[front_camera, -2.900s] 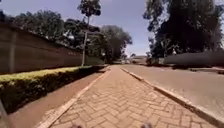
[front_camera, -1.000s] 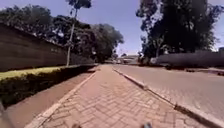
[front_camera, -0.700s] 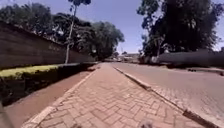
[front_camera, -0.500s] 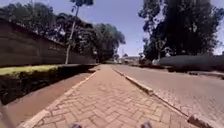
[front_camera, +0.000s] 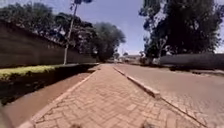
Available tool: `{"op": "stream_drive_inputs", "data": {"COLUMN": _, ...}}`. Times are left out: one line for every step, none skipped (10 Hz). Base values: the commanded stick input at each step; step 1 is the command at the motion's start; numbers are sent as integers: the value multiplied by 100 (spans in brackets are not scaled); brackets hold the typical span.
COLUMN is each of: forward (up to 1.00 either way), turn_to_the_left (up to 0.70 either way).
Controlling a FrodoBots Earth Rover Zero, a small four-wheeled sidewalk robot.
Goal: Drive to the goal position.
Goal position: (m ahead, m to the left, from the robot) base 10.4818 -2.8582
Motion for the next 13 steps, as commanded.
{"op": "stream_drive_inputs", "data": {"forward": 70, "turn_to_the_left": 0}}
{"op": "stream_drive_inputs", "data": {"forward": 70, "turn_to_the_left": 0}}
{"op": "stream_drive_inputs", "data": {"forward": 70, "turn_to_the_left": 0}}
{"op": "stream_drive_inputs", "data": {"forward": 70, "turn_to_the_left": 0}}
{"op": "stream_drive_inputs", "data": {"forward": 70, "turn_to_the_left": 0}}
{"op": "stream_drive_inputs", "data": {"forward": 70, "turn_to_the_left": 0}}
{"op": "stream_drive_inputs", "data": {"forward": 70, "turn_to_the_left": 0}}
{"op": "stream_drive_inputs", "data": {"forward": 70, "turn_to_the_left": 0}}
{"op": "stream_drive_inputs", "data": {"forward": 70, "turn_to_the_left": 0}}
{"op": "stream_drive_inputs", "data": {"forward": 70, "turn_to_the_left": 0}}
{"op": "stream_drive_inputs", "data": {"forward": 70, "turn_to_the_left": 0}}
{"op": "stream_drive_inputs", "data": {"forward": 70, "turn_to_the_left": 0}}
{"op": "stream_drive_inputs", "data": {"forward": 70, "turn_to_the_left": 0}}
